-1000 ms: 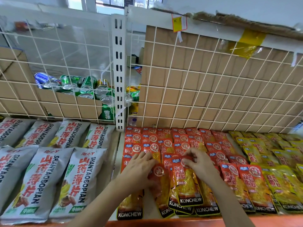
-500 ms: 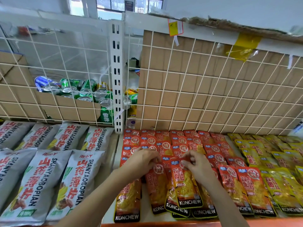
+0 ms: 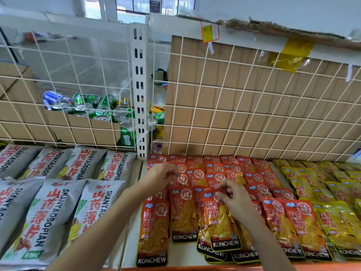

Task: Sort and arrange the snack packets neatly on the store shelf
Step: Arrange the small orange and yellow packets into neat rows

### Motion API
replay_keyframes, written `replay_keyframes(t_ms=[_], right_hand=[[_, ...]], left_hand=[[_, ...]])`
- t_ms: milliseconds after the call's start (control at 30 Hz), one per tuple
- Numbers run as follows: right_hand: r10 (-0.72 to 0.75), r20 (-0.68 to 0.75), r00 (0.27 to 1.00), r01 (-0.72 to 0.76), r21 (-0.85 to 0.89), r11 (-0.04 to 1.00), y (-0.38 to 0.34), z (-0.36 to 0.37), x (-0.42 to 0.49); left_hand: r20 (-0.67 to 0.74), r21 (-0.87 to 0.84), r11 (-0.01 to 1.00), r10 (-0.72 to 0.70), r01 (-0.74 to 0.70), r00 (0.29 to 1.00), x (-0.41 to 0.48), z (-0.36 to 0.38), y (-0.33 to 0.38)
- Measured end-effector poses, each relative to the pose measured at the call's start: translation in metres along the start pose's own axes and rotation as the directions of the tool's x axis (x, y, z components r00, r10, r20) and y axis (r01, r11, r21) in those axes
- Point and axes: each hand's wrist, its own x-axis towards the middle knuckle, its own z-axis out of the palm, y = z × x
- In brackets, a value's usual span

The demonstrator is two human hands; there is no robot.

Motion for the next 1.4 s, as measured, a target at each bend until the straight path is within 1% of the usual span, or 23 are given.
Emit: replay_keyframes(t_ms=[67,233,300,367,500,633,767,1233,1333,1400], right_hand=[[-0.007,-0.002,1.0,0.007,-0.009,1.0,-0.001,0.0,0.0],[-0.006,0.013,1.0,0.006,0.005,1.0,-0.004,0.002,-0.001],[-0.006,0.018,1.0,0.006,0.003,1.0,-0.003,0.002,-0.001],[-0.006,0.018,1.0,0.006,0.004,1.0,-0.003,0.002,-0.001],[0.007,0.017,1.0,-0.007,0.007,1.0,-0.004,0.002,-0.002],[0.0,0.006,1.0,0.0,0.01,1.0,-0.006,0.003,-0.003],[-0.004,-0.004,1.0,0.004,0.035,0.999,-0.01,0.006,-0.003],[-0.051,0.079,0.996,0.047,0.048,0.998,-0.035,0.049,0.011],[-0.064,0.07,0.995,0.06,0.054,0.997,-0.039,0.056,0.011],[-0.077,0.056,0.996,0.074,0.04,0.996,-0.039,0.06,0.01]], left_hand=[[0.037,0.028,1.0,-0.009,0.008,0.999,-0.001,-0.006,-0.006],[0.221,0.13,0.991,-0.049,0.02,0.974,0.0,-0.008,-0.005],[0.242,0.176,0.984,-0.064,0.021,0.968,0.002,-0.004,-0.003],[0.238,0.201,0.979,-0.059,0.011,0.97,0.004,-0.001,-0.003],[0.254,0.19,0.982,-0.064,0.015,0.965,0.006,0.0,-0.001],[0.243,0.12,0.992,-0.058,0.029,0.968,0.008,-0.006,-0.002],[0.237,0.104,0.994,-0.036,0.011,0.971,0.011,-0.008,-0.005],[0.206,0.062,0.998,-0.003,-0.01,0.979,0.007,-0.005,-0.006],[0.165,0.046,0.999,0.015,-0.023,0.986,0.004,-0.006,-0.007],[0.098,0.022,0.999,0.027,-0.03,0.995,0.0,-0.005,-0.009]])
